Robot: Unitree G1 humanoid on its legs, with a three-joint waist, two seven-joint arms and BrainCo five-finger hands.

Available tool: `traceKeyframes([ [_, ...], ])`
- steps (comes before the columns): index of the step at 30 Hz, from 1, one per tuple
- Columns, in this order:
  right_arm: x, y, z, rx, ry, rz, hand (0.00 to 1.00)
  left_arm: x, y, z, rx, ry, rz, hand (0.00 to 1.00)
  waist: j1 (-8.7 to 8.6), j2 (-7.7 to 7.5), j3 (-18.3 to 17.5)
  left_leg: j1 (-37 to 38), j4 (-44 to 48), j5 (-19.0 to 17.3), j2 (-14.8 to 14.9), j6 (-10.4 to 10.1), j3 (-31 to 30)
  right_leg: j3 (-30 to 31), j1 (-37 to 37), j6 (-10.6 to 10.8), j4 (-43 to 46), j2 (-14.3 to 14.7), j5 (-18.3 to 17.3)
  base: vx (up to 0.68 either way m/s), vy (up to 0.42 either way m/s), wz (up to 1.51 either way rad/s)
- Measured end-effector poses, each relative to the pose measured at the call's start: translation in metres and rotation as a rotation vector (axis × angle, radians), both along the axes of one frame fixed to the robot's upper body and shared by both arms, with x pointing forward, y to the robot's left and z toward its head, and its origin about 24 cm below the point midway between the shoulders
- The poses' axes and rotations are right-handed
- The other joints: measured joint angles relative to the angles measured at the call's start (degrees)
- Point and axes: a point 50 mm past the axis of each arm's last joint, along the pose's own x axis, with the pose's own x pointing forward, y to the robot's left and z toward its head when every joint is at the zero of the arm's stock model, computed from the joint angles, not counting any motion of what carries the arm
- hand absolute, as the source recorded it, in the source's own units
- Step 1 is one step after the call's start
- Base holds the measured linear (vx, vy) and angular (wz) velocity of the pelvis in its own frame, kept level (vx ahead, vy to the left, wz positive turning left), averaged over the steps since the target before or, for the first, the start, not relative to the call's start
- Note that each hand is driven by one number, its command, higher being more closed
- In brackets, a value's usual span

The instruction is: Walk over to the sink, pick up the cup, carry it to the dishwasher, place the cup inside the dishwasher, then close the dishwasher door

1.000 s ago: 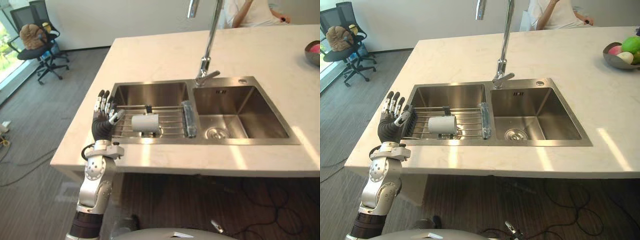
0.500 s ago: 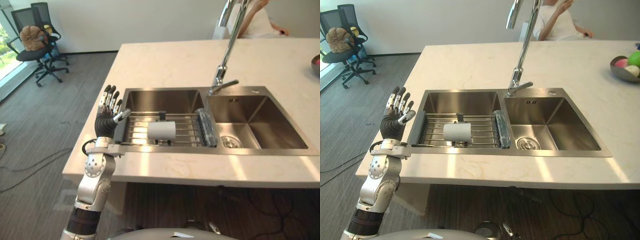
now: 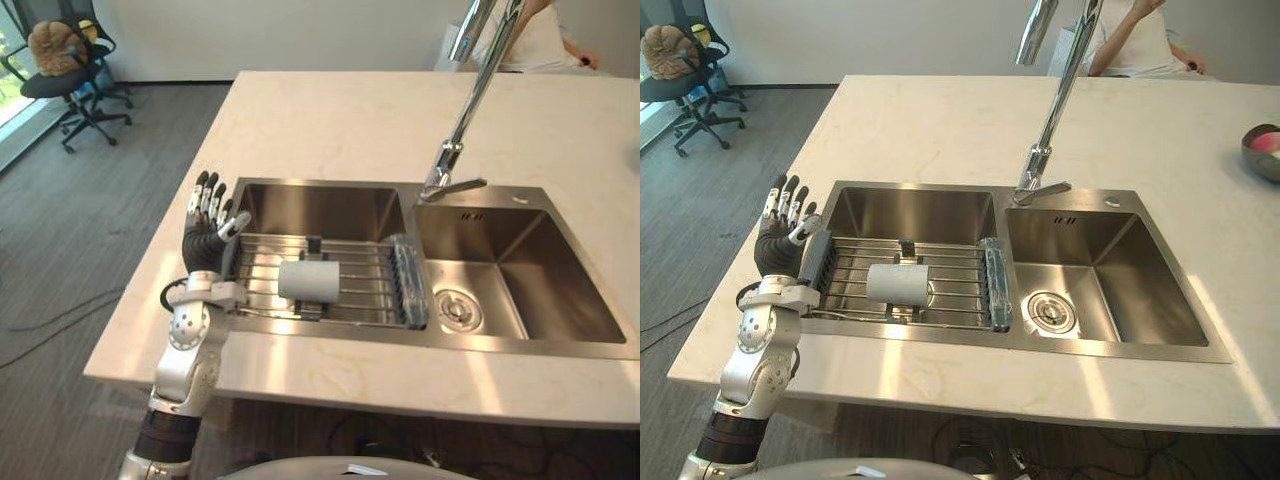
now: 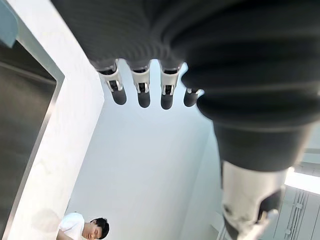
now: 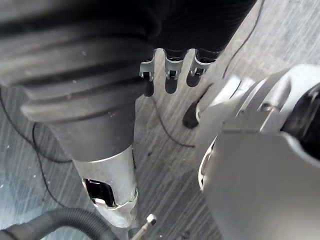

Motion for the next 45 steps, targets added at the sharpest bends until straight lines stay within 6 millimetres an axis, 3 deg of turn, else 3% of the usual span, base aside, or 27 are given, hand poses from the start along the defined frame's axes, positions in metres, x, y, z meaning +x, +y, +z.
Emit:
traceKeyframes([
  [5,-0.002,0.008,-0.002,0.016,0.001,0.004,0.00,-0.001,0.007,0.002,0.105,-0.045,0.074,0.00,0.66,-1.00,-0.2,-0.7,-0.1,-0.5,-0.1,0.3,1.3,0.4,0.4,0.1,-3.3,0.3,1.4,0.06,-0.002,-0.06],
  [10,-0.007,0.013,-0.003,0.030,0.006,0.017,0.00,-0.001,0.010,0.003,0.133,-0.055,0.079,0.00,0.46,-0.72,-0.4,0.3,0.0,-0.9,-0.6,0.7,1.5,0.4,2.0,0.2,-4.6,0.0,1.7,0.00,0.003,-0.01],
  [13,-0.006,0.013,-0.003,0.032,-0.007,0.028,0.00,-0.001,0.007,0.001,0.178,-0.042,0.052,0.00,0.60,-0.60,-0.5,0.3,0.0,-0.9,-0.7,0.7,1.6,0.5,2.0,0.2,-4.8,0.0,1.9,-0.05,-0.001,-0.03],
  [18,-0.002,0.011,-0.001,0.023,-0.014,0.062,0.00,-0.002,-0.013,-0.009,0.403,-0.037,-0.088,0.00,0.68,0.50,-1.4,0.2,0.0,-0.8,-0.8,0.7,2.6,1.1,2.1,0.2,-6.3,0.1,3.1,-0.05,-0.005,-0.09],
  [29,-0.001,0.009,-0.001,0.017,-0.019,0.073,0.00,-0.013,-0.037,-0.024,1.026,-0.130,-0.248,0.00,-0.63,1.09,-2.1,-0.2,-1.0,-0.7,-0.8,0.6,2.9,1.2,2.2,0.4,-9.3,0.4,4.3,-0.01,-0.002,0.00],
  [34,0.002,0.006,0.000,0.012,-0.028,0.071,0.00,-0.008,-0.041,-0.022,1.189,-0.191,-0.285,0.00,-1.16,1.11,-2.0,-0.3,-1.0,-0.9,-0.9,0.6,2.9,1.3,2.4,0.4,-9.5,0.4,4.4,0.00,0.000,-0.01],
  [39,0.007,-0.009,0.004,-0.024,-0.033,0.073,0.00,-0.005,-0.043,-0.042,1.312,-0.138,-0.347,0.00,-2.27,1.77,-2.0,-0.5,-0.6,-1.3,-0.9,0.7,4.4,2.7,1.6,0.4,-9.5,0.5,4.8,-0.04,-0.001,-0.14],
  [45,-0.005,-0.018,0.004,-0.031,0.003,0.039,0.00,-0.004,-0.041,-0.052,1.362,-0.104,-0.367,0.00,-3.76,2.70,-2.0,-1.1,0.6,-1.9,-0.8,0.6,4.7,3.3,1.3,0.4,-9.5,0.5,4.9,-0.04,-0.010,-0.05],
])
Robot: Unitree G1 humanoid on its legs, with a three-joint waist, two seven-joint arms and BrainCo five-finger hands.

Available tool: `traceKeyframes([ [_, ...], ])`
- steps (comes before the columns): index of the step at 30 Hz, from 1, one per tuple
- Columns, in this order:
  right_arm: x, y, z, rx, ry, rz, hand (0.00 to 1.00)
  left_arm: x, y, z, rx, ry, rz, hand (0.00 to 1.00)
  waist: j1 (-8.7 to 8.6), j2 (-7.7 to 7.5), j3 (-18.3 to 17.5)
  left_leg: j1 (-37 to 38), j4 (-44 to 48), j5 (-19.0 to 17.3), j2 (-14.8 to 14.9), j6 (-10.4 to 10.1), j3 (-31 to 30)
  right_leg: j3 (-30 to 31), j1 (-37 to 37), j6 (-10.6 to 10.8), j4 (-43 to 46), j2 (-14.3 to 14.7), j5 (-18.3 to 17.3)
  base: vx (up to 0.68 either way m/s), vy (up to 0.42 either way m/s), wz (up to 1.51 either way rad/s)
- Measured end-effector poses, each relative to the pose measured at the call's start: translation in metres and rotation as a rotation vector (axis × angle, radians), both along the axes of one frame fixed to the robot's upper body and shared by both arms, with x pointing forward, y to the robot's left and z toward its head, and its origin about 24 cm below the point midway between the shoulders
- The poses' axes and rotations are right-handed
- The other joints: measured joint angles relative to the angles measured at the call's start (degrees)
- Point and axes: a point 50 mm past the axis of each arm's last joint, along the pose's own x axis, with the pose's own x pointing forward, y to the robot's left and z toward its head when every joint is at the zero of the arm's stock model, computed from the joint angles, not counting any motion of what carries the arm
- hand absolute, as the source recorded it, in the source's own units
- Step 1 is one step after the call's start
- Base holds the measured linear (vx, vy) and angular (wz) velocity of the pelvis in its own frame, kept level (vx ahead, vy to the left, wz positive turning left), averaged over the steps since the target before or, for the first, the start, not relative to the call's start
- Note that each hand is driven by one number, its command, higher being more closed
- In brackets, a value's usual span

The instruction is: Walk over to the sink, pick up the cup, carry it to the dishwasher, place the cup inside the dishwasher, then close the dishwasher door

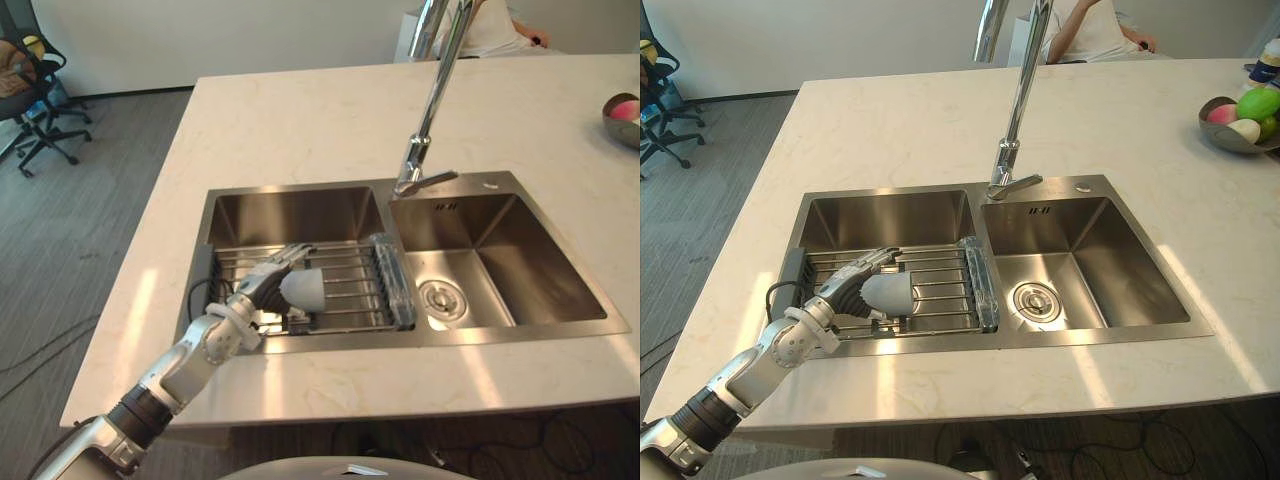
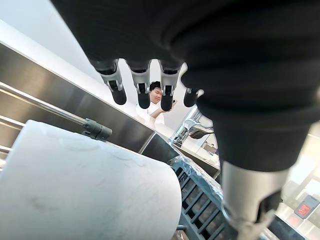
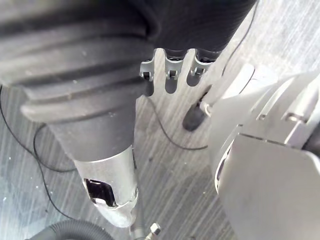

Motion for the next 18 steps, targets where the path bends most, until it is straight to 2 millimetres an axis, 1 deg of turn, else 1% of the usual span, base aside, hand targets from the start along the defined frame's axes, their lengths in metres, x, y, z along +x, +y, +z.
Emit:
traceKeyframes([
  [3,0.000,-0.003,0.001,-0.003,-0.009,-0.035,0.00,-0.002,-0.002,-0.008,0.032,0.032,-0.023,0.00,-0.01,0.65,0.2,-0.1,0.0,-0.1,0.1,0.0,1.0,1.1,-0.6,0.0,0.0,0.2,0.3,-0.03,-0.009,-0.17],
  [4,-0.001,-0.004,0.001,-0.004,-0.008,-0.035,0.00,-0.005,-0.003,-0.012,0.055,0.051,-0.044,0.00,-0.35,0.84,0.3,-0.1,0.2,-0.2,0.0,0.0,1.1,1.2,-0.7,0.0,0.0,0.2,0.3,-0.04,-0.015,-0.08],
  [5,-0.002,-0.003,0.001,-0.001,-0.004,-0.036,0.00,-0.004,-0.004,-0.013,0.069,0.046,-0.047,0.00,-0.93,0.90,0.3,-0.2,0.5,-0.4,0.1,0.0,1.1,1.2,-0.6,0.0,0.0,0.2,0.3,-0.04,-0.020,-0.04],
  [9,-0.003,-0.003,0.000,0.005,-0.001,-0.039,0.00,0.000,-0.004,-0.016,0.150,0.047,-0.076,0.00,-1.52,0.95,0.3,-0.2,0.6,-0.5,0.1,-0.1,1.4,1.6,-0.8,0.0,0.0,0.3,0.3,-0.01,-0.007,-0.04],
  [13,-0.004,-0.004,0.000,0.005,-0.002,-0.049,0.00,0.002,-0.006,-0.017,0.174,0.047,-0.089,0.00,-1.45,1.17,0.5,-0.4,0.6,-0.6,0.2,-0.1,2.0,2.4,-1.4,-0.1,0.0,0.5,0.5,-0.02,-0.016,-0.10],
  [18,-0.002,-0.004,0.001,0.008,-0.025,-0.040,0.00,0.004,-0.005,-0.020,0.203,0.047,-0.067,0.00,-2.54,1.39,0.8,-0.2,0.7,-0.9,0.4,-0.2,2.8,3.0,-1.4,-0.1,0.0,0.8,0.5,-0.02,-0.017,-0.05],
])
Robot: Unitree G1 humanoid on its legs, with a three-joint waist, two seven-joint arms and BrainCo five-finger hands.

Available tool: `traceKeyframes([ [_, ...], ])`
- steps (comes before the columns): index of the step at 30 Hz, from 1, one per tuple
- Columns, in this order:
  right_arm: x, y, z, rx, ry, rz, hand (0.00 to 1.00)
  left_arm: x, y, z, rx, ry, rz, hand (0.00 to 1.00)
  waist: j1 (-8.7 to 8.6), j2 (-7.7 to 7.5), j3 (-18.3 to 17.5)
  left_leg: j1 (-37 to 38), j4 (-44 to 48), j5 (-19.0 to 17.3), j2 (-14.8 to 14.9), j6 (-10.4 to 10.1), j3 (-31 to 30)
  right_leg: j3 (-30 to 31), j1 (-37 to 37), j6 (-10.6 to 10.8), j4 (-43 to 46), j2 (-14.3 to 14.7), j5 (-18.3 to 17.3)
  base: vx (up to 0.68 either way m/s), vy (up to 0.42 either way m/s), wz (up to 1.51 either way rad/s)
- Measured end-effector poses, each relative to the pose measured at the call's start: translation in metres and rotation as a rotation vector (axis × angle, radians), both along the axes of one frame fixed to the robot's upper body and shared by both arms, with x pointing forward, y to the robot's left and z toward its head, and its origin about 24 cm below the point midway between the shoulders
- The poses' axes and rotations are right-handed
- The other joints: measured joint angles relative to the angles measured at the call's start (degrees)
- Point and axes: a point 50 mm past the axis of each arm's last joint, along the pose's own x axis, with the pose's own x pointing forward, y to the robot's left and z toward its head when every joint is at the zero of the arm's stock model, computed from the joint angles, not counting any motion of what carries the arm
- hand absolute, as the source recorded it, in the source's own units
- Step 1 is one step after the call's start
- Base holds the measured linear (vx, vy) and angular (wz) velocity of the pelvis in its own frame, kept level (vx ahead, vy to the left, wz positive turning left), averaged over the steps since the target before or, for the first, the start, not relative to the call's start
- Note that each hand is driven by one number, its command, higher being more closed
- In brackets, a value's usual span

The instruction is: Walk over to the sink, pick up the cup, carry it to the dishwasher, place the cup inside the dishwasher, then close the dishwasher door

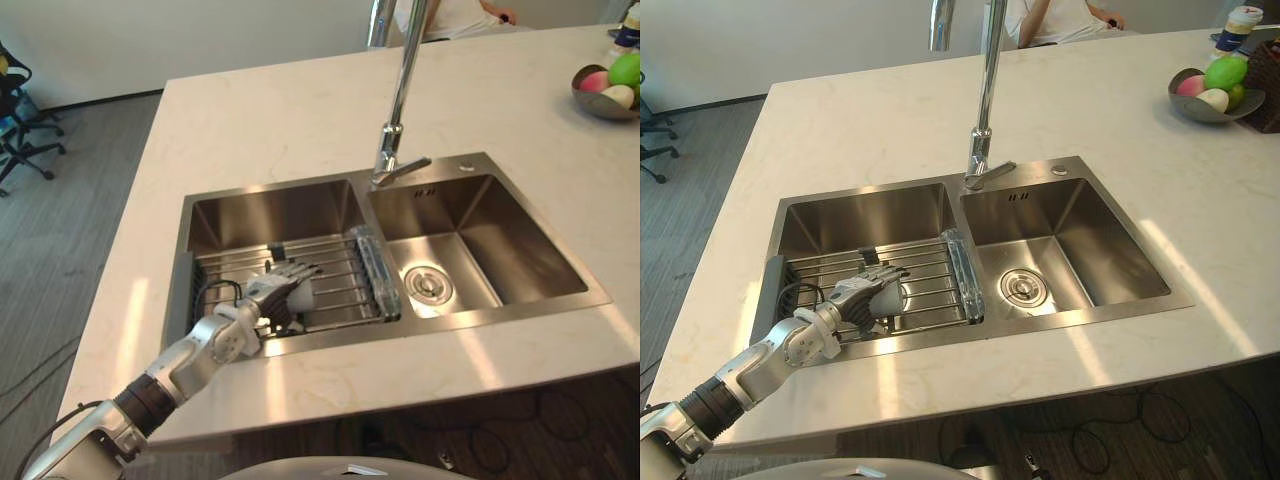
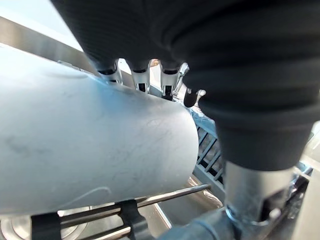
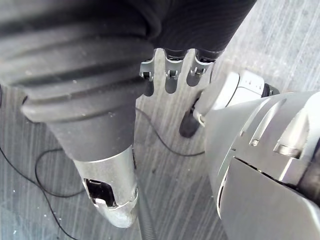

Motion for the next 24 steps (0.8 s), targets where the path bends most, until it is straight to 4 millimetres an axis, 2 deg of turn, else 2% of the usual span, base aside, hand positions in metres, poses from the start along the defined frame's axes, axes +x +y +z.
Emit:
traceKeyframes([
  [7,0.001,0.000,0.000,-0.011,-0.003,0.004,0.00,0.012,0.015,-0.010,0.075,0.000,0.123,0.00,-0.56,0.50,0.6,-0.1,0.9,-0.9,0.2,-0.1,0.7,1.1,0.0,0.0,0.0,0.2,0.0,-0.02,-0.014,-0.08],
  [11,0.002,0.000,0.000,-0.008,0.009,-0.001,0.00,0.017,0.010,-0.011,0.077,0.016,0.121,0.00,-0.13,0.47,0.7,0.2,0.9,-0.9,0.2,-0.1,1.0,1.1,0.0,0.0,0.0,0.2,0.0,0.00,0.000,0.00],
  [18,0.002,0.002,-0.001,0.009,0.016,-0.006,0.00,0.025,0.010,-0.015,0.123,0.069,0.123,0.00,-0.58,0.25,0.8,0.2,0.9,-1.0,0.2,-0.1,1.5,1.4,0.2,0.0,0.0,0.2,0.0,-0.04,-0.020,-0.03],
  [19,0.001,0.002,-0.001,0.010,0.018,-0.003,0.00,0.026,0.009,-0.015,0.127,0.078,0.124,1.00,-0.64,0.28,0.8,0.2,0.9,-1.0,0.3,-0.2,1.6,1.4,0.2,0.0,0.0,0.2,0.0,-0.04,-0.020,-0.01],
  [24,0.000,0.003,-0.001,0.009,0.023,0.022,0.00,0.031,0.003,-0.010,0.158,0.091,0.088,1.00,-1.44,0.25,0.8,0.2,0.9,-1.0,0.4,-0.2,1.8,1.6,0.1,0.0,0.0,0.3,0.0,-0.01,-0.009,-0.01],
])
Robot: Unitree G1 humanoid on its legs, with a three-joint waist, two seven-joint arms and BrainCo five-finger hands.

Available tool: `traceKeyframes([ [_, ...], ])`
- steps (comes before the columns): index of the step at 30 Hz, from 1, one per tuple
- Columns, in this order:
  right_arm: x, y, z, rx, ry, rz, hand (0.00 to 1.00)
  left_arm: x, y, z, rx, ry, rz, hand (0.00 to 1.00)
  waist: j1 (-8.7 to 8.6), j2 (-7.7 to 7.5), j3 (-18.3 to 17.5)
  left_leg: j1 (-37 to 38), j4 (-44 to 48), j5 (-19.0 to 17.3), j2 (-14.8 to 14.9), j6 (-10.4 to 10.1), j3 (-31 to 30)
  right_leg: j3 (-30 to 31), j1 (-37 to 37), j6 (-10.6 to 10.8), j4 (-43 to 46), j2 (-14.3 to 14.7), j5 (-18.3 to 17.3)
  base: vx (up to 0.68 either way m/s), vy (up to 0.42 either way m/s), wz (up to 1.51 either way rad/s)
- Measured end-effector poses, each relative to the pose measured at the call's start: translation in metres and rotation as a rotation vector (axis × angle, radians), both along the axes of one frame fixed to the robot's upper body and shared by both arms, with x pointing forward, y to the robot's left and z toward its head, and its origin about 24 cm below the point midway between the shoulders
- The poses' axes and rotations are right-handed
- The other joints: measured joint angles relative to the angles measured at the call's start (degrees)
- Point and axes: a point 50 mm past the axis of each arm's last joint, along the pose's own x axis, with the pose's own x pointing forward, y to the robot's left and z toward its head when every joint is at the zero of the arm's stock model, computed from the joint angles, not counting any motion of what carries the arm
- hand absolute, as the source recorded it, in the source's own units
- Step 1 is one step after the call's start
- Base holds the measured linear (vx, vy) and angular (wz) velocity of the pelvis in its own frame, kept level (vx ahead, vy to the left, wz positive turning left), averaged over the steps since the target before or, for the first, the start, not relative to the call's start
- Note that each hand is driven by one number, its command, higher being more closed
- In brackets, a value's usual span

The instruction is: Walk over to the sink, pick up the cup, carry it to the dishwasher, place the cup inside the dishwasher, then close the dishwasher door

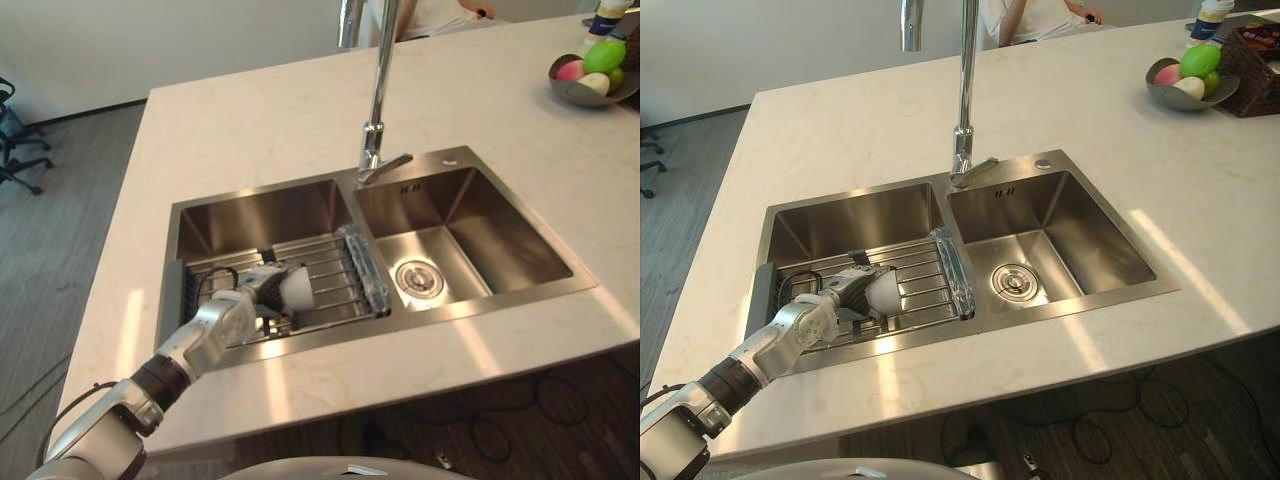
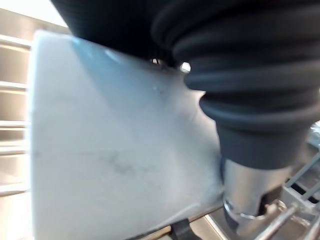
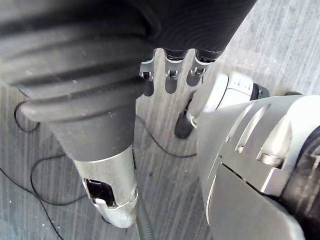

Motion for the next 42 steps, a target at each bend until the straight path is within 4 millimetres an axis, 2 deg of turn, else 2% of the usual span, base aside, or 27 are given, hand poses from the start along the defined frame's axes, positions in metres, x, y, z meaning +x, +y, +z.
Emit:
traceKeyframes([
  [8,0.001,0.002,0.000,-0.008,-0.008,0.045,0.00,0.007,-0.003,0.004,0.016,-0.035,-0.043,1.00,-0.45,0.23,0.1,0.1,-0.1,-0.3,0.1,-0.3,0.0,0.5,-0.1,0.1,0.0,0.4,-0.1,0.00,-0.008,-0.03],
  [12,0.006,0.003,0.000,-0.009,-0.017,0.059,0.00,0.001,-0.007,0.004,-0.004,-0.157,-0.118,1.00,-0.43,1.03,0.6,0.0,-0.1,-0.3,0.1,-0.3,-0.3,0.0,0.0,0.1,0.0,0.4,-0.2,0.00,-0.003,0.05],
  [16,0.010,-0.001,0.002,-0.019,-0.028,0.062,0.00,-0.016,-0.002,0.006,-0.099,-0.319,-0.156,1.00,-0.43,0.95,1.3,0.0,0.1,-0.3,0.2,-0.2,-0.8,-0.6,0.0,0.0,0.0,0.4,-0.3,0.00,-0.001,0.07],
  [20,0.008,-0.011,0.005,-0.035,-0.040,0.071,0.00,-0.021,0.017,0.045,-0.281,-0.573,-0.076,1.00,0.27,0.59,1.6,-0.6,0.3,-0.2,0.1,-0.1,-2.1,-1.9,0.1,0.0,0.0,0.1,-0.4,-0.02,-0.015,0.14],
  [23,0.006,-0.012,0.005,-0.038,-0.040,0.074,0.00,-0.019,0.031,0.089,-0.470,-0.797,0.007,1.00,1.76,0.50,1.5,-1.5,1.0,-0.1,0.0,0.0,-3.5,-3.3,0.5,-0.1,0.0,-0.2,-0.5,-0.04,-0.023,0.23],
  [28,0.009,-0.010,0.005,-0.046,-0.042,0.088,0.00,-0.038,0.040,0.131,-0.788,-0.922,0.031,1.00,3.56,0.27,1.4,-1.3,1.1,0.0,0.0,0.0,-4.4,-4.2,1.2,-0.3,0.0,-0.3,-0.7,-0.04,-0.016,0.11],
  [30,0.008,-0.005,0.003,-0.043,-0.032,0.096,0.00,-0.044,0.051,0.147,-0.946,-0.975,0.111,1.00,4.30,-0.08,0.8,-1.5,1.1,0.1,0.0,0.0,-4.9,-4.7,1.2,-0.3,0.0,-0.3,-0.7,-0.03,-0.014,0.09],
  [32,0.007,-0.001,0.002,-0.048,-0.004,0.142,0.00,-0.046,0.062,0.153,-1.050,-1.006,0.196,1.00,4.78,-0.49,0.1,-1.7,1.1,0.3,0.0,0.0,-5.2,-5.2,1.3,-0.3,0.0,-0.3,-0.7,-0.04,-0.014,0.11],
  [35,0.002,0.007,-0.001,-0.040,0.024,0.159,0.00,-0.050,0.083,0.154,-1.219,-1.036,0.366,1.00,6.37,-1.29,-0.8,-2.4,1.1,0.4,-0.1,0.0,-6.5,-5.8,1.5,-0.3,0.0,-0.4,-0.9,-0.05,-0.015,0.17],
  [37,-0.004,0.015,-0.003,-0.028,0.046,0.195,0.00,-0.059,0.094,0.148,-1.317,-1.037,0.469,1.00,6.97,-2.00,-1.2,-2.4,1.2,0.5,-0.2,0.0,-7.6,-6.8,2.2,-0.2,0.2,-0.6,-1.3,-0.02,-0.010,0.29],
  [38,-0.006,0.020,-0.005,-0.020,0.058,0.227,0.00,-0.064,0.101,0.144,-1.369,-1.039,0.532,1.00,7.91,-2.42,-1.5,-2.5,1.3,0.5,-0.3,0.0,-8.1,-7.1,2.2,-0.1,0.5,-0.6,-1.5,-0.01,-0.005,0.17],
  [42,-0.007,0.026,-0.005,-0.002,0.088,0.311,0.00,-0.081,0.124,0.129,-1.427,-1.083,0.723,1.00,9.80,-3.72,-1.9,-3.2,2.1,0.9,-1.2,0.5,-10.7,-9.5,3.3,0.2,0.8,-1.6,-1.8,-0.03,0.008,0.36],
])
